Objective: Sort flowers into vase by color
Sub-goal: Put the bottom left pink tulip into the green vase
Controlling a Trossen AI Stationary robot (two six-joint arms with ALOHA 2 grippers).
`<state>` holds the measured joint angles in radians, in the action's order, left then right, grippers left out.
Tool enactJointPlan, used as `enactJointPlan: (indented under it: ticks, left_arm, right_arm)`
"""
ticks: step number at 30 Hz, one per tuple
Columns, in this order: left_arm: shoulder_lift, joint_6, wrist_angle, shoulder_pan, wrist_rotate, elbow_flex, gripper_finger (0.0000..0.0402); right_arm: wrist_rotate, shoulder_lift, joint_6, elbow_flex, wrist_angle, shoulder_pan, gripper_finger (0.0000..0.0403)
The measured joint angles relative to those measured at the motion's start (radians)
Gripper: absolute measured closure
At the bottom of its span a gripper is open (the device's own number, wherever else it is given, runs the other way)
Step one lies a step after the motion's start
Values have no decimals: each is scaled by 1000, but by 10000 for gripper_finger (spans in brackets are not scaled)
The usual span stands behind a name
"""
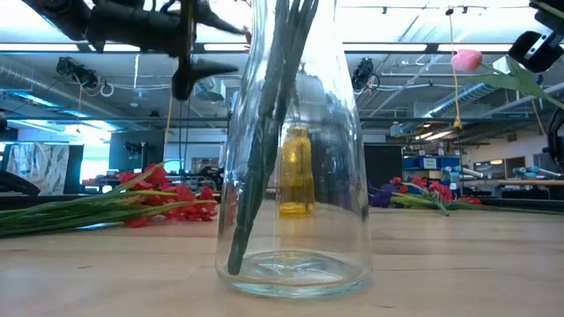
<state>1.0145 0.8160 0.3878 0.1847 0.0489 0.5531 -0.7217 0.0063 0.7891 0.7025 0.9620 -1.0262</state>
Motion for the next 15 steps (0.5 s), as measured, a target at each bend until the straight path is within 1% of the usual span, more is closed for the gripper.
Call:
enactJointPlan:
  ticks: [3,6,9,12,15]
  left_arm:
    - [-11,-12,2,-10,29,27,122]
    - [-25,-22,-15,-10,23,63,122]
    - [-56,-56,-138,-10,27,125,122]
    - [-87,-132,-280,-2,80,217,128]
    - [-90,-199,-346,6,97,338,136]
  right_arm:
    - [-17,2,13,0,-23,10,402]
    - [-39,13,37,0,-33,19,402]
    - [-48,23,61,0,-55,29,402]
    - [-70,35,61,0,-99,36,402]
    - [-93,54,43,0,-177,41,402]
